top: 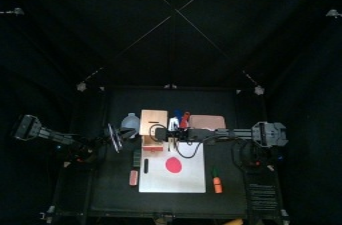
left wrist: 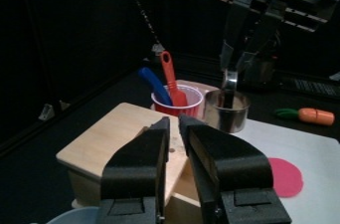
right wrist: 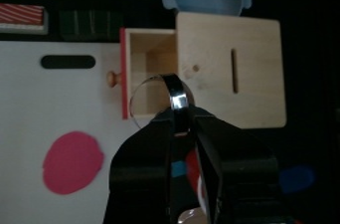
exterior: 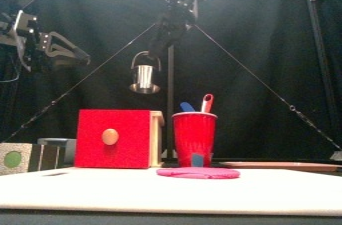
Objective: Get the cutter from the drawer then cut the dough then place the extra dough in the bowl
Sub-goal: Place the cutter on the board
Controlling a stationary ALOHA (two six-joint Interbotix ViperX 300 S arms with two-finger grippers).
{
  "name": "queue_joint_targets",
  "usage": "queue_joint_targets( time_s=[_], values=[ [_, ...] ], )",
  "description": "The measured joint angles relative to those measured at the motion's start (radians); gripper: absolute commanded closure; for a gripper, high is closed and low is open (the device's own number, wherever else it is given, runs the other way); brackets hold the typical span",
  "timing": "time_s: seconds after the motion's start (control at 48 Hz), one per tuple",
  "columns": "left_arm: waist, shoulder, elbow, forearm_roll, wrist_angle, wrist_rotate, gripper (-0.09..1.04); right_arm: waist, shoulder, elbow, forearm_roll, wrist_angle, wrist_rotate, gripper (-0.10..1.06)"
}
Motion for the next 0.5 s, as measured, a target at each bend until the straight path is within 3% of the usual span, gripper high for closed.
queue_joint_targets(
  time_s=[0.333, 0.5],
  values=[
    [0.012, -0.002, 0.0, -0.003, 0.0, 0.0, 0.36, 0.077, -0.176, 0.298, 0.005, 0.015, 0.158, 0.48],
    [0.02, 0.0, -0.002, -0.009, 0.0, -0.003, 0.36, 0.117, -0.278, 0.465, 0.003, 0.009, 0.293, 0.48]
  ],
)
